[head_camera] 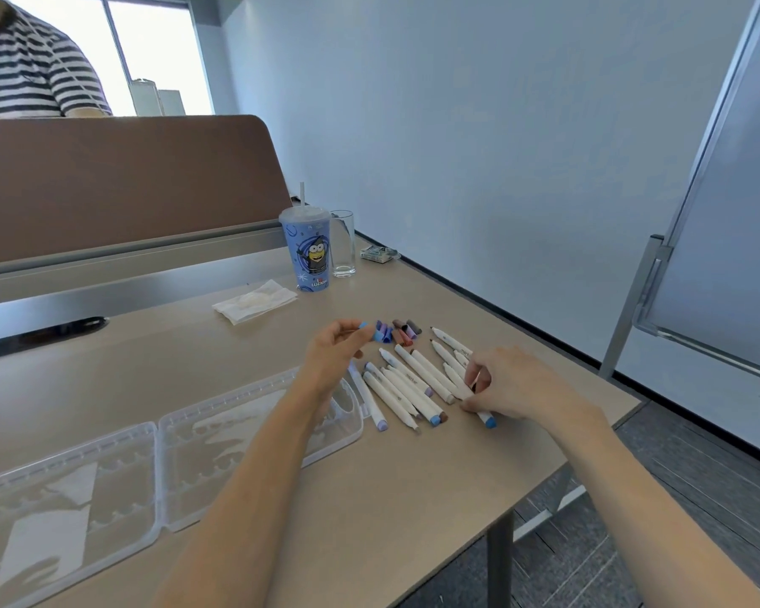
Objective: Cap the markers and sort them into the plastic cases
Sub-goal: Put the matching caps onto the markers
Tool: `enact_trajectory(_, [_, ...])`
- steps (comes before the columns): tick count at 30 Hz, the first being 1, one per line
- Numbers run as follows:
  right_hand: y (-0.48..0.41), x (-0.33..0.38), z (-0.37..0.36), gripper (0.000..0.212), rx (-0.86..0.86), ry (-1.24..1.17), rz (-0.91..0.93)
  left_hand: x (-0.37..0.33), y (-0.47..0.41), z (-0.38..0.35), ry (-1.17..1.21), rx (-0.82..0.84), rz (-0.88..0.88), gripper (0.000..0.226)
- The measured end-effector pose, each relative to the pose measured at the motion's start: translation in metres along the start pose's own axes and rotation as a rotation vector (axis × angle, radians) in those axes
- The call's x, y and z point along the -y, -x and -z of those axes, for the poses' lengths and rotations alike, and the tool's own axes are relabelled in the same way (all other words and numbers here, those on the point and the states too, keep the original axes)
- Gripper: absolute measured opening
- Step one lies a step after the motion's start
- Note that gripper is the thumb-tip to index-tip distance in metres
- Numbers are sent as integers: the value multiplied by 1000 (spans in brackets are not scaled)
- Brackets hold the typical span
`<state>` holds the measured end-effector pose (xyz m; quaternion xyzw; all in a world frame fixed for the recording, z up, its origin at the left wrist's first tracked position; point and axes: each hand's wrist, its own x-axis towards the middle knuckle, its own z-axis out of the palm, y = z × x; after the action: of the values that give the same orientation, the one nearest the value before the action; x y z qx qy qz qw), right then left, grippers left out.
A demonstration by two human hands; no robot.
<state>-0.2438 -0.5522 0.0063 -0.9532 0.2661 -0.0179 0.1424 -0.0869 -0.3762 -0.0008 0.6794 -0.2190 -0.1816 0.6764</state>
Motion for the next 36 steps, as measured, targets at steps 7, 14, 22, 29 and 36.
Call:
enact_trajectory(7, [1,-1,5,36,73,-73,-4,5,-1,5,-13,-41,3,12])
enact_trajectory(14, [-2,-4,1,21,52,-192,-11,4,-2,4,-44,-27,9,14])
enact_trajectory(22, [-5,-3,-1,26,48,-158,23,4,-4,3,-58,30,28,18])
enact_trajectory(29, [-3,-3,-3,7,-98,-218,21,6,-6,6,-60,18,9,17])
enact_trajectory(36, [-4,-1,-10,11,-232,-329,48,6,-10,15,-65,-52,-20,16])
